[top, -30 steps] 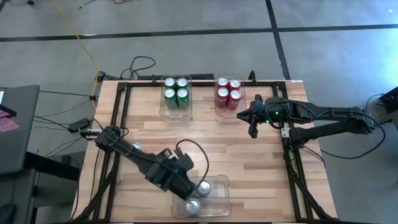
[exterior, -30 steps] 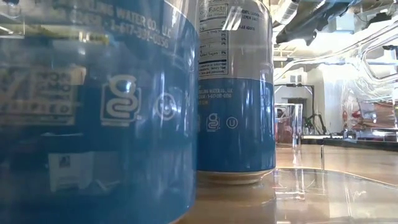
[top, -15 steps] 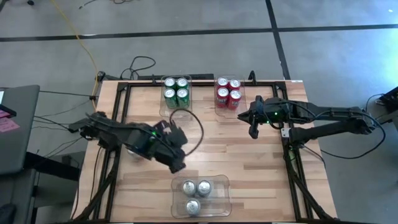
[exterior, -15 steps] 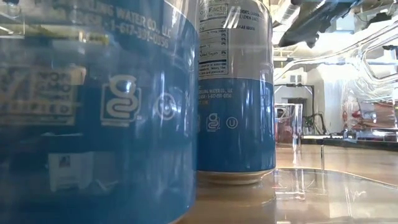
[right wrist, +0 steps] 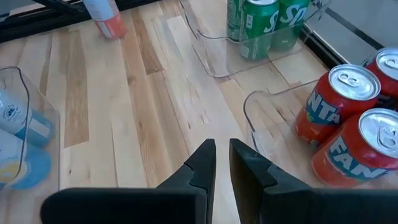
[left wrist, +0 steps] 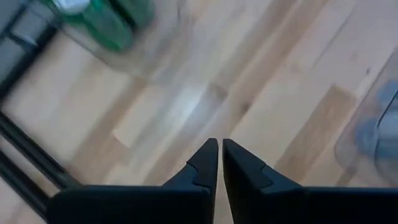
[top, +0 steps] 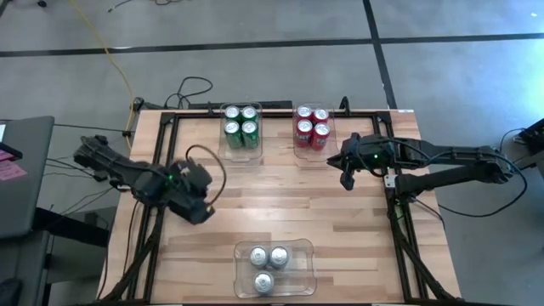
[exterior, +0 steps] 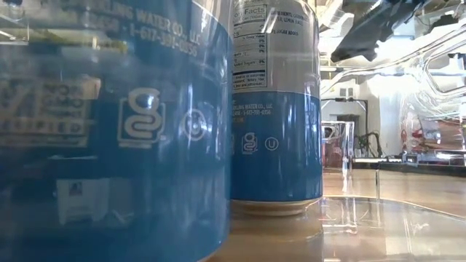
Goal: Sort soda cans
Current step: Put the orange soda can into the bottom transparent bin
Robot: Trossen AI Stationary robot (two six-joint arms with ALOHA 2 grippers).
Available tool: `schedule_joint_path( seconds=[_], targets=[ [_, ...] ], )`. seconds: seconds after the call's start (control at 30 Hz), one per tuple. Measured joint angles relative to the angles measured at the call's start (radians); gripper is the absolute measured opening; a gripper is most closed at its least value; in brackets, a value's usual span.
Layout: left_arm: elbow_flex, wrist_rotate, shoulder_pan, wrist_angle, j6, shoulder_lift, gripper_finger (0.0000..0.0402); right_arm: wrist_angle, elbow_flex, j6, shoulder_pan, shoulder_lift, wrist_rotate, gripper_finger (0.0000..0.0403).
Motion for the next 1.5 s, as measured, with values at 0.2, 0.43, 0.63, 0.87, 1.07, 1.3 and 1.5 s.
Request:
schedule_joint_path(
  seconds=[0.2, 0.43, 0.63, 0.87, 1.07, 1.3, 1.5],
  targets=[
    [-0.258, 0.021, -0.063, 0.12, -0.174, -0.101, 0.007, -0.005, 0.0, 0.018, 0.0, 0.002, 0.0, 0.0066],
    [-0.37, 0.079, -0.071, 0.107, -0.339, -0.114, 0.0208, 0.009, 0.0, 0.018, 0.0, 0.002, 0.0, 0.0066],
    [-0.434, 0.15, -0.07, 0.106, -0.403, -0.112, 0.0324, 0.016, 0.0, 0.017, 0.0, 0.002, 0.001, 0.0066],
    [-0.494, 0.2, -0.07, 0.103, -0.449, -0.112, 0.0396, 0.028, 0.0, 0.008, 0.0, 0.002, 0.002, 0.0066],
    [-0.52, 0.203, -0.07, 0.025, -0.488, -0.112, 0.0397, 0.028, 0.0, 0.008, 0.0, 0.002, 0.002, 0.0066],
    [-0.545, 0.244, -0.07, 0.05, -0.489, -0.113, 0.0399, 0.028, 0.0, 0.018, 0.0, 0.002, 0.008, 0.0066],
    [-0.592, 0.301, -0.071, 0.114, -0.45, -0.113, 0.0385, 0.027, 0.0, 0.037, 0.0, 0.002, 0.008, 0.0066]
  ],
)
